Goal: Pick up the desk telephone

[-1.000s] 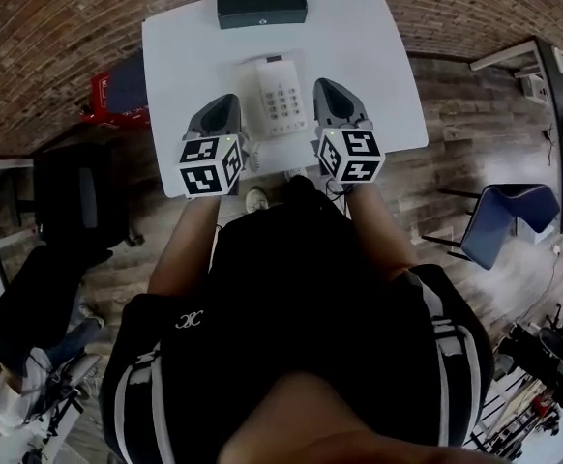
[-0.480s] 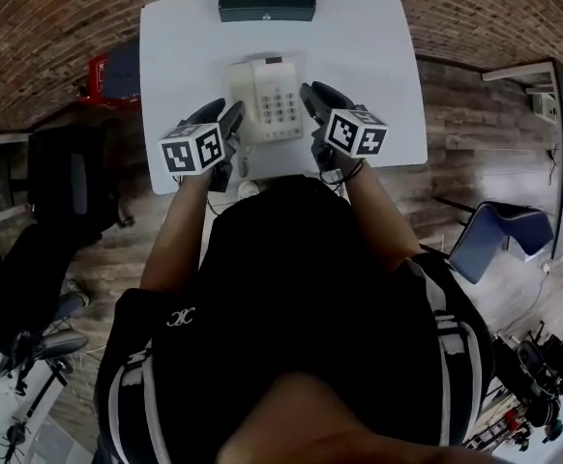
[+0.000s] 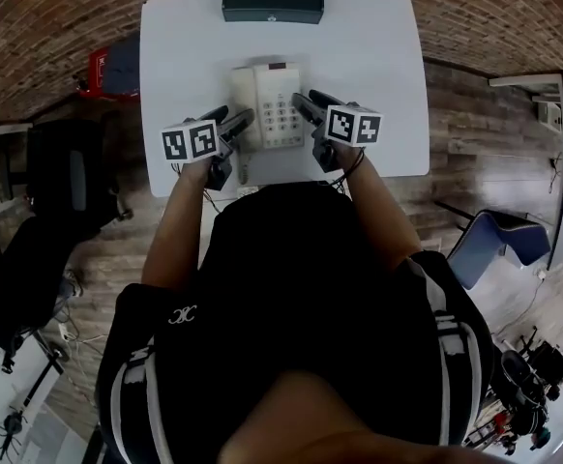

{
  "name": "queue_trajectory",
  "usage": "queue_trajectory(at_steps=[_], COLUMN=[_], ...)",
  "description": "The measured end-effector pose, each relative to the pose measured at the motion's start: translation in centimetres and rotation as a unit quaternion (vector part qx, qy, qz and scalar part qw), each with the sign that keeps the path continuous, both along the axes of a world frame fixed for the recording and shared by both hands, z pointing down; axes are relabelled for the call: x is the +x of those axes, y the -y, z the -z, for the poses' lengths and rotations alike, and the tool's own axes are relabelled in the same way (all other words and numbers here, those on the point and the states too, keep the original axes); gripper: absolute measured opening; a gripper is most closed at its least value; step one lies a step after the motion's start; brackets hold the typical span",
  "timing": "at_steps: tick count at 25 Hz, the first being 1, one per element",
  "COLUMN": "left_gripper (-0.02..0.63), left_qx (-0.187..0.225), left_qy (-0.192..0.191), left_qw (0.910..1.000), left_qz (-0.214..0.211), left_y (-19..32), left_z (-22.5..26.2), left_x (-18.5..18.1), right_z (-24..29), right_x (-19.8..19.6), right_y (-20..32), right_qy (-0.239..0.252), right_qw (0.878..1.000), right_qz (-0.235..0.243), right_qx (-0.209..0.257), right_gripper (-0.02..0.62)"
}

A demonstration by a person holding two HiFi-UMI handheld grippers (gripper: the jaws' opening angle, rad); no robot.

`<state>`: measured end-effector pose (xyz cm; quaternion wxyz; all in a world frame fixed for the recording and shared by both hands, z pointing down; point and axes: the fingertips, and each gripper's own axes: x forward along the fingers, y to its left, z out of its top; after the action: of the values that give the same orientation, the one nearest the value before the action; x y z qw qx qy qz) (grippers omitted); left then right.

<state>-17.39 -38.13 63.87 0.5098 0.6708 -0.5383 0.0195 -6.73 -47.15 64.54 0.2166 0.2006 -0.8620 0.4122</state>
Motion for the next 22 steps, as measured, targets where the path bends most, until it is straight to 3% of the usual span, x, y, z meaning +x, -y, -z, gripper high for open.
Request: queue_trajectory(at_steps=[8,15,22], left_gripper=[0.322,0.322,0.308], left_qx=[-0.022,-0.017,-0.015], left_qy=[-0.041,-0.081,-0.076], left_qw=[0.9989,0.9966,0.9969], left_qz=[-0.011,-0.005,-0.011], left_y=[0.6,0.5,0.6], left_z=[-1.9,-3.0,-2.8], left_x=[0.9,1.2,1.2], right_z=[-2.2,-3.6,-3.7], right_x=[-0.5,-0.9,-0.7], right_y=[0.2,-0.3,-0.3], right_qy=[-0.007,-0.011,-0.011], right_qw=[0.998,0.995,0.994], right_qz=[-0.001,0.009,-0.004], right_qx=[-0.062,-0.094,-0.108], right_gripper=[0.193,0.193,0.153])
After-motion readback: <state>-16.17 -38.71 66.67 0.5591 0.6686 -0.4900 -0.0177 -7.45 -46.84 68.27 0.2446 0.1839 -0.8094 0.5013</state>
